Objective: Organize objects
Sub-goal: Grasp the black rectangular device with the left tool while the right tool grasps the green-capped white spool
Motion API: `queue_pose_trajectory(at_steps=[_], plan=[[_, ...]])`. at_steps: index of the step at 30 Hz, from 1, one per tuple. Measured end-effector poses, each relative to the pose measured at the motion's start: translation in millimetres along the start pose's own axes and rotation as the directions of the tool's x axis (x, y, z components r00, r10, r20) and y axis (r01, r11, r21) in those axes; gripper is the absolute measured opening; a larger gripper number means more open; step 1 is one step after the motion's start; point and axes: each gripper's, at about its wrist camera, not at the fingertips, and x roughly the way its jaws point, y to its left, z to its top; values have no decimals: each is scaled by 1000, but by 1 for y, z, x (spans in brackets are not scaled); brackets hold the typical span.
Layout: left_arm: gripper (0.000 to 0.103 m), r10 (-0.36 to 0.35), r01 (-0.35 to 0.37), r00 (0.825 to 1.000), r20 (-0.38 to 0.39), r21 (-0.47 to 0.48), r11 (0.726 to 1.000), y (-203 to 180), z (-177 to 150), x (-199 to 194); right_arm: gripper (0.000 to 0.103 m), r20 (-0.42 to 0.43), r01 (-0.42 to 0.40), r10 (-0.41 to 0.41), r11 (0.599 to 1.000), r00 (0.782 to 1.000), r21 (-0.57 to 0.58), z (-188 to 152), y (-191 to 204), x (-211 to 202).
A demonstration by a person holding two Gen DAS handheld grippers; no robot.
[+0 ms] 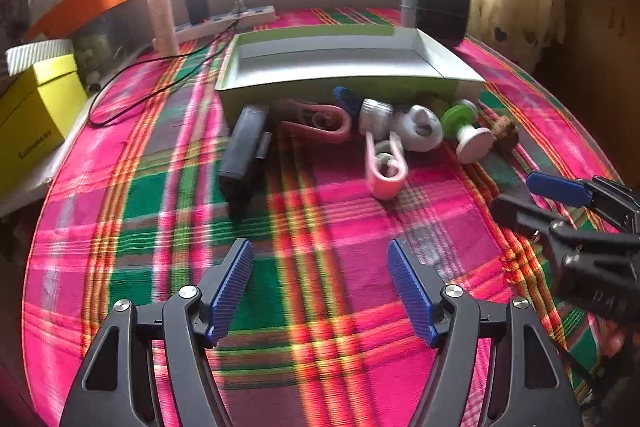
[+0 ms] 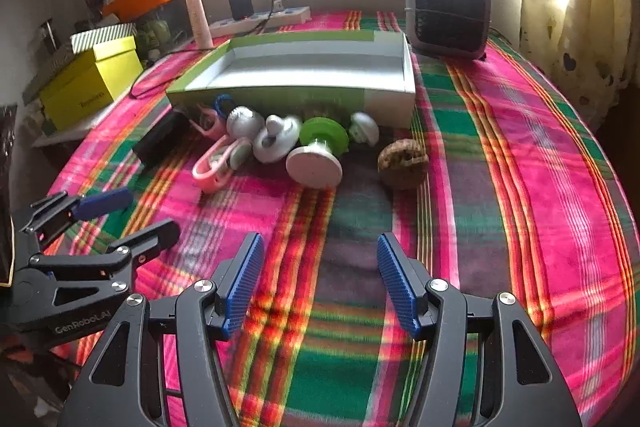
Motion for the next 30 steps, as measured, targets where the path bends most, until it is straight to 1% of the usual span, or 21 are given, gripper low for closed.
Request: queue_pose_trajectory(at_steps=[2,4,6,10,13,15,18,20,23,24,26,30], plan=[[70,12,-12,1000,24,-9,1000,9,1,-5,60,12,-10,10,1000,1000,-1,6,0,1],[70,32,-31,998,45,-13,999,16,4,-8,60,3,-3,3,1000,1000,-5,11,0,4],[70,34,-32,998,59,-33,999,25,9,-11,60,-1,-16,16,1000,1000,2,18,-1,6],[70,37,-33,998,57,-62,998,38,20,-5,59,2,-14,14,1000,1000,9,26,-3,13],[70,46,-42,998,47,-89,995,46,31,5,57,-2,-34,34,999,999,17,30,-4,17],[69,61,-57,997,39,-94,994,50,36,11,56,-1,-35,35,999,999,12,32,-3,19],[69,61,-57,997,43,-76,995,50,42,17,55,-7,-35,35,999,999,14,36,-3,24],[69,72,-69,997,31,-79,994,52,45,23,51,-11,-31,31,999,999,14,37,-3,27],[69,53,-52,999,11,-102,993,54,47,30,49,-23,-15,15,1000,1000,8,40,-3,33],[69,60,-58,998,7,-107,993,55,48,31,47,-27,-16,16,1000,1000,10,41,-4,35],[69,62,-61,998,4,-105,993,55,49,34,40,-34,-18,18,1000,999,8,42,-4,37],[68,57,-58,998,-17,-102,993,55,50,42,38,-43,-17,18,1000,999,6,44,-4,41]])
